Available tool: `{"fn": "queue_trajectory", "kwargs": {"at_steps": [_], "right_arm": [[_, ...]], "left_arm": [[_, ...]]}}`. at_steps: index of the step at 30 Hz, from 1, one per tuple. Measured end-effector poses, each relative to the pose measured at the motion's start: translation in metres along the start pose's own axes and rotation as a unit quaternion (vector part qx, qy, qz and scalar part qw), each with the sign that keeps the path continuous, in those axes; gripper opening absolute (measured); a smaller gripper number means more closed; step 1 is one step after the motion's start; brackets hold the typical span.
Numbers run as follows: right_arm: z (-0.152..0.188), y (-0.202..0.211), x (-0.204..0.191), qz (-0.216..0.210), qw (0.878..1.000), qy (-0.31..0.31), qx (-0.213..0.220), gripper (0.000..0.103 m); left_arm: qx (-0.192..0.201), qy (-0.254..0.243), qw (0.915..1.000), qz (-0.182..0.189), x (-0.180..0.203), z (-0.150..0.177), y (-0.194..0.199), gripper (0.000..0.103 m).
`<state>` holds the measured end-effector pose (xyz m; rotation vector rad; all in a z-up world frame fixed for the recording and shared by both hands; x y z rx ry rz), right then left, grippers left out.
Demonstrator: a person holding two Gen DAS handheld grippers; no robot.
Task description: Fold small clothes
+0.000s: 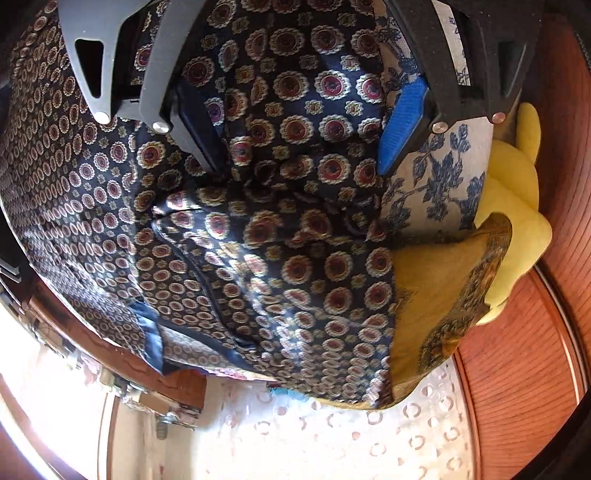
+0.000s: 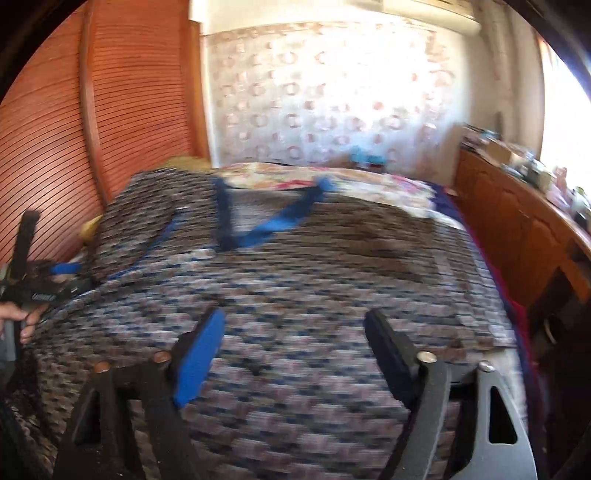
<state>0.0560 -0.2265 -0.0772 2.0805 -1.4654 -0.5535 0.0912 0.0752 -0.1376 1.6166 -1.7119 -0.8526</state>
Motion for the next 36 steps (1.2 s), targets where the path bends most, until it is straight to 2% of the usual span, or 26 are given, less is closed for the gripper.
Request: {"fn": "queue_trajectory", "kwargs": {"at_steps": [6,10,12,15,16,20,23,25,27,31,33,36], "right_arm": [[0.009,0.001,0.104,0.078,0.995,-0.050,-0.038,0.058],[0.016,-0.005,0.158,0.082,0.989,-0.103,-0.064,0.049],[0.017,-0.011,0.180,0.070,0.986,-0.129,-0.077,0.047],[0.020,-0.022,0.196,0.051,0.982,-0.154,-0.094,0.046],[0.017,-0.030,0.203,0.043,0.981,-0.160,-0.100,0.043],[0.019,-0.049,0.213,0.012,0.975,-0.183,-0.124,0.034],[0.013,-0.054,0.226,-0.007,0.973,-0.195,-0.122,0.025],[0.010,-0.052,0.232,0.008,0.975,-0.185,-0.120,0.010],[0.004,-0.051,0.232,0.023,0.979,-0.167,-0.117,0.003],[-0.014,-0.035,0.212,0.060,0.987,-0.121,-0.088,0.002],[-0.029,-0.024,0.197,0.073,0.991,-0.095,-0.060,0.002],[-0.051,-0.013,0.165,0.068,0.996,-0.047,-0.026,0.002]], "left_arm": [[0.002,0.003,1.0000,0.001,-0.001,0.001,0.000,0.084],[0.002,0.003,1.0000,0.002,-0.002,0.001,0.000,0.084],[0.002,0.003,1.0000,0.002,-0.002,0.001,0.000,0.084],[0.002,0.003,1.0000,0.002,-0.002,0.001,0.000,0.084],[0.002,0.003,1.0000,0.002,-0.002,0.001,0.000,0.084],[0.002,0.004,1.0000,0.002,-0.002,0.001,0.000,0.084],[0.003,0.004,1.0000,0.001,-0.002,0.002,0.000,0.084],[0.003,0.005,1.0000,0.001,-0.003,0.001,0.000,0.084],[0.003,0.005,1.0000,0.001,-0.003,0.001,0.000,0.084],[0.003,0.005,1.0000,0.001,-0.003,0.001,0.000,0.084],[0.004,0.006,1.0000,0.001,-0.003,0.001,0.000,0.084],[0.004,0.006,1.0000,0.001,-0.003,0.001,0.000,0.084]]}}
Point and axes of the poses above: each gripper's, at about its wrist camera, not at the fingertips, and y roughly against the way its jaws point, x to its right, z to its underside, the point moved 2 cm from there along -y, roughly the way its jaws point, and after that the axes turned 3 degrees about -x, right-handed, at the moved point
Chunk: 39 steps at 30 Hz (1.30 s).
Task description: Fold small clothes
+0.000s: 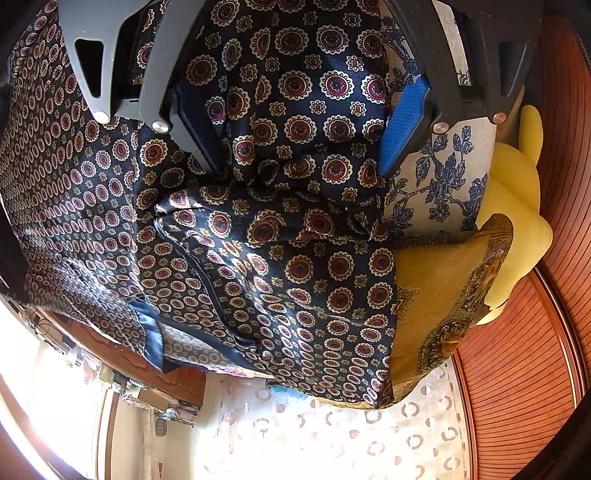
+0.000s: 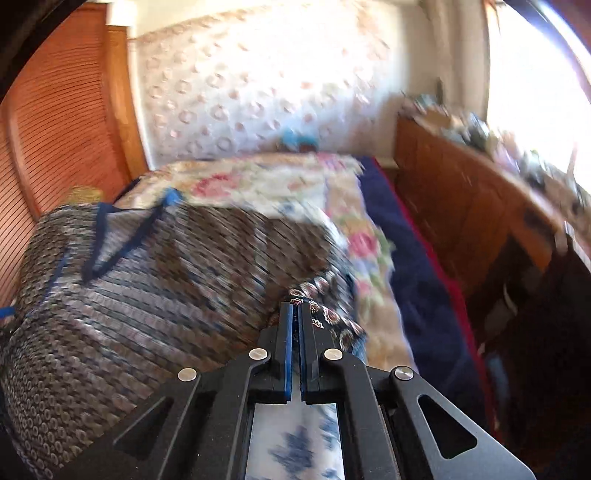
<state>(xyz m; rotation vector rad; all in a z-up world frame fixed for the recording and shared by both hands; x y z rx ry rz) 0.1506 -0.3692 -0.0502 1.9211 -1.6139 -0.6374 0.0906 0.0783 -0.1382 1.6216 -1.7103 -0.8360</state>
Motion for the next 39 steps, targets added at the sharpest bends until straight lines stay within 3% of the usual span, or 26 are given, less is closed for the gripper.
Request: {"fn": "queue_trajectory", "kwargs": {"at_steps": [4,10,11,13,14,15,18,22,26,32,36,38,39], "right_arm": [[-0.007,0.009,-0.056,-0.027,0.997,0.069,0.015,0.002],[0.020,-0.024,-0.105,-0.058,0.991,0.118,-0.035,0.005],[0.024,-0.032,-0.104,-0.058,0.991,0.114,-0.043,0.008],[0.027,-0.043,-0.094,-0.058,0.992,0.099,-0.049,0.037],[0.027,-0.048,-0.085,-0.059,0.993,0.086,-0.046,0.043],[0.029,-0.047,-0.075,-0.062,0.994,0.075,-0.042,0.048],[0.028,-0.036,-0.046,-0.054,0.997,0.037,-0.027,0.050],[0.030,-0.033,0.004,-0.036,0.999,-0.027,-0.019,0.050],[0.032,-0.053,0.039,-0.028,0.996,-0.077,-0.044,0.050],[0.013,-0.091,0.046,-0.057,0.990,-0.109,-0.074,0.050],[0.001,-0.105,0.034,-0.043,0.990,-0.096,-0.091,0.038],[-0.007,-0.108,0.032,-0.041,0.990,-0.089,-0.098,0.026],[-0.009,-0.111,0.030,-0.038,0.991,-0.082,-0.102,0.011]], "left_arm": [[0.000,0.000,1.0000,0.000,0.000,0.000,0.000,0.084],[0.000,0.000,1.0000,0.000,0.000,0.000,0.000,0.084],[0.000,0.000,1.0000,0.000,0.000,0.000,0.000,0.084],[0.000,0.000,1.0000,0.000,0.000,0.001,0.000,0.084],[0.000,0.000,1.0000,0.000,0.000,0.001,0.000,0.084],[0.000,0.000,1.0000,0.000,0.000,0.001,0.000,0.084],[0.000,0.001,1.0000,0.000,-0.001,0.000,0.000,0.084],[0.000,0.001,1.0000,0.000,-0.001,0.000,0.000,0.084],[0.000,0.001,1.0000,0.000,-0.001,0.000,0.000,0.084],[0.000,0.001,1.0000,0.000,-0.001,0.000,0.000,0.084],[0.000,0.000,1.0000,0.000,-0.001,0.000,0.000,0.084],[0.000,0.001,1.0000,0.000,-0.001,0.000,0.000,0.084],[0.000,0.001,1.0000,0.000,-0.001,0.000,0.000,0.084]]}}
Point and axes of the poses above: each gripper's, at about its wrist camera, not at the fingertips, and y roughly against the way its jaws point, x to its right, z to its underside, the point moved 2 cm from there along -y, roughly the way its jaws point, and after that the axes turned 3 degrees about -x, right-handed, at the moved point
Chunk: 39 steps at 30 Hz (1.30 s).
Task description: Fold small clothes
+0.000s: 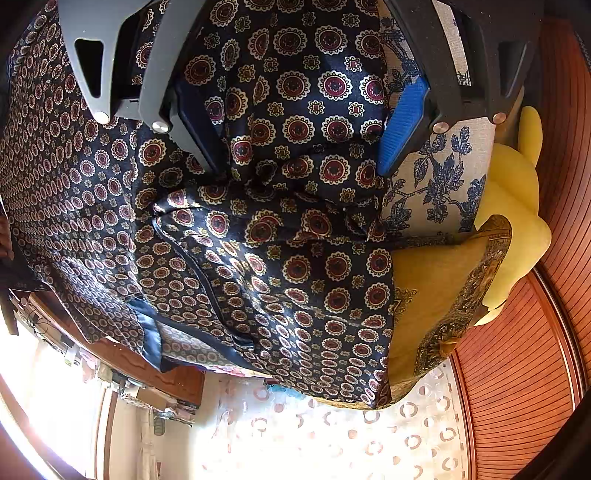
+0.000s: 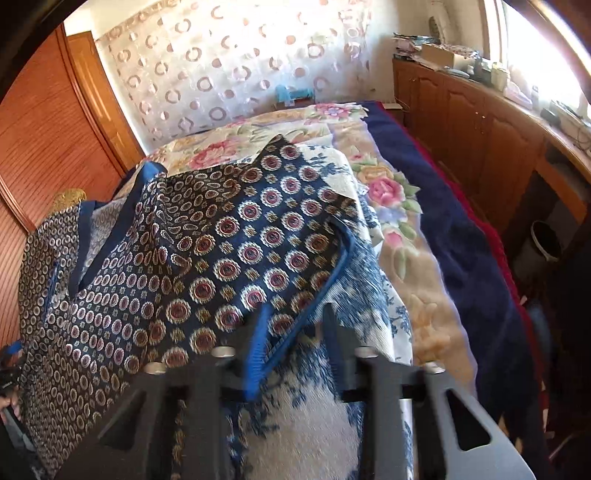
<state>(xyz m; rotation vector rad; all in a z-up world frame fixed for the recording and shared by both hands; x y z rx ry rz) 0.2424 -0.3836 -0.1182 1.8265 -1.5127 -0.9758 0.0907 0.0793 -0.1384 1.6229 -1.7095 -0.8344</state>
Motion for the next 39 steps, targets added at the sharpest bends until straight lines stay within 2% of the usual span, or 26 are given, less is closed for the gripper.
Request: {"fn": "queue_trajectory", "kwargs": {"at_steps": [1,3,7,11,14,17,18,19,21,25,33,39], "right_arm": [[-0.002,0.000,0.000,0.005,1.000,0.008,-0.004,0.003],[-0.007,-0.003,-0.008,0.009,1.000,0.023,0.001,0.001],[-0.028,0.014,-0.030,-0.007,0.998,0.047,0.039,0.001],[-0.048,0.029,-0.072,-0.030,0.993,0.093,0.067,0.001],[-0.053,0.031,-0.106,-0.048,0.988,0.130,0.074,0.001],[-0.055,0.027,-0.132,-0.047,0.985,0.149,0.073,0.002],[-0.055,0.025,-0.136,-0.044,0.984,0.153,0.073,0.012],[-0.054,0.024,-0.137,-0.040,0.984,0.157,0.074,0.031],[-0.051,0.020,-0.133,-0.031,0.984,0.159,0.077,0.055],[-0.043,0.001,-0.119,-0.005,0.986,0.157,0.063,0.057],[-0.035,-0.052,-0.088,0.011,0.990,0.137,0.013,0.057],[-0.039,-0.060,-0.087,0.016,0.990,0.141,0.006,0.062]], "left_arm": [[0.000,0.000,1.0000,0.000,0.000,0.000,0.000,0.084],[0.000,0.000,1.0000,0.000,0.000,0.000,0.000,0.084],[0.000,0.000,1.0000,0.000,0.000,0.000,0.000,0.084],[0.000,0.000,1.0000,0.000,0.000,0.000,0.000,0.084],[0.000,0.000,1.0000,0.000,0.000,0.000,0.000,0.084],[0.000,0.000,1.0000,0.000,0.000,0.000,0.000,0.084],[0.000,0.000,1.0000,0.000,0.000,0.000,0.000,0.084],[0.000,0.000,1.0000,0.000,0.000,0.000,0.001,0.084],[0.001,0.000,1.0000,0.000,0.000,0.000,0.001,0.084],[0.000,0.000,1.0000,0.000,0.000,0.000,0.001,0.084],[0.001,-0.001,1.0000,0.003,0.000,-0.002,0.001,0.084],[0.036,0.012,0.9993,0.000,-0.004,-0.013,0.016,0.084]]}}
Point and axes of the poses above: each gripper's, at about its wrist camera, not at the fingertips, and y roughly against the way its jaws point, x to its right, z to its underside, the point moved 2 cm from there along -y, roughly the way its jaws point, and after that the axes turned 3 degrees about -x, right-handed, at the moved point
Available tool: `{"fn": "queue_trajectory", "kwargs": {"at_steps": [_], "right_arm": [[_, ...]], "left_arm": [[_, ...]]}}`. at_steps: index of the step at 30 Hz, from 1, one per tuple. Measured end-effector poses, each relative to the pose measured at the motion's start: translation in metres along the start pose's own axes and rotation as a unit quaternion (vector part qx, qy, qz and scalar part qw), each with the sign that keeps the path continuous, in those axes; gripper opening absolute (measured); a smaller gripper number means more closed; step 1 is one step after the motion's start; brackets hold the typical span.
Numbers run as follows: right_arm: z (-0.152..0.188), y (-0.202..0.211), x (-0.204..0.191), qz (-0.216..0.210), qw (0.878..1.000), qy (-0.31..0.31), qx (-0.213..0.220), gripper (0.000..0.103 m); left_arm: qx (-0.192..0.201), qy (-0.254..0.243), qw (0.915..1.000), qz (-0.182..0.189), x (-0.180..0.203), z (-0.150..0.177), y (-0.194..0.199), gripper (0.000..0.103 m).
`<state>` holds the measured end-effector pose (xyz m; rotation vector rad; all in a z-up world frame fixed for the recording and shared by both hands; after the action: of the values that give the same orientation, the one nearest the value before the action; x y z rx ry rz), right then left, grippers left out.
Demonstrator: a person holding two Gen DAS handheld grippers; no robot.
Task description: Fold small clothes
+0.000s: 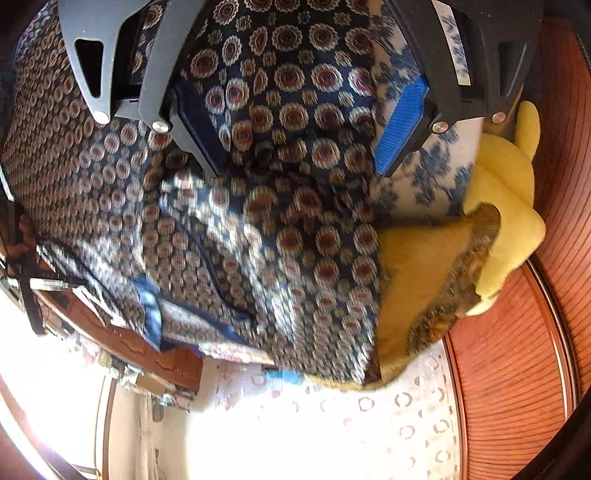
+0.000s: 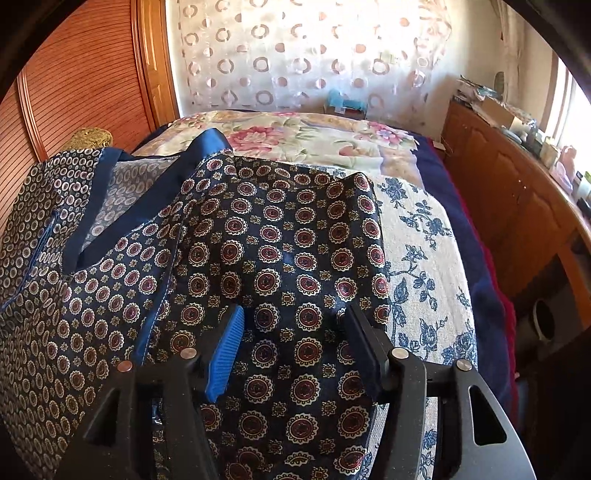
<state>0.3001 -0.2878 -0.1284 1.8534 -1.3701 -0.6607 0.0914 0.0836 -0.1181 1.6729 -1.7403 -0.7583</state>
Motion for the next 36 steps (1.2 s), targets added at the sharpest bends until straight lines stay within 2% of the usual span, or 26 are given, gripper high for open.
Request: {"fn": "queue_trajectory", "kwargs": {"at_steps": [1,6,14,18,22,28,31,36], "right_arm": [[0.000,-0.002,-0.002,0.001,1.000,0.002,-0.001,0.065],[0.000,-0.001,-0.003,0.001,1.000,0.003,-0.001,0.066],[0.001,-0.002,-0.001,0.003,1.000,0.002,-0.001,0.071],[0.001,-0.002,-0.001,0.003,1.000,0.003,-0.002,0.073],[0.000,-0.003,0.001,0.008,1.000,-0.004,-0.005,0.079],[0.001,-0.003,0.001,0.007,1.000,-0.005,-0.006,0.080],[0.000,-0.003,0.001,0.006,1.000,-0.006,-0.006,0.081],[0.000,-0.003,0.001,0.006,1.000,-0.008,-0.008,0.082]], "left_arm": [[0.010,0.003,0.9999,0.001,-0.001,-0.005,0.003,0.084],[0.044,0.004,0.9990,-0.008,-0.006,-0.042,0.011,0.084],[0.054,0.005,0.9985,-0.007,-0.018,-0.097,-0.007,0.084],[0.048,0.007,0.9988,-0.007,-0.024,-0.117,-0.025,0.084],[0.038,0.017,0.9991,-0.005,-0.032,-0.130,-0.046,0.084],[0.018,0.024,0.9995,-0.002,-0.043,-0.141,-0.069,0.084],[0.017,0.026,0.9995,0.009,-0.045,-0.146,-0.074,0.078],[0.028,0.031,0.9987,0.029,-0.047,-0.155,-0.072,0.050]]}}
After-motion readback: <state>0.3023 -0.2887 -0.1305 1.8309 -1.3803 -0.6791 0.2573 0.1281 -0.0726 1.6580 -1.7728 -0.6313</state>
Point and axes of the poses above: each gripper's, at about its wrist camera, not at the fingertips, and y roughly against the way its jaws point, x to its right, z to its underside, the point moved 2 cm from there along -y, roughly the way its jaws point, and after that the axes turned 3 degrees about -x, right-handed, at the moved point
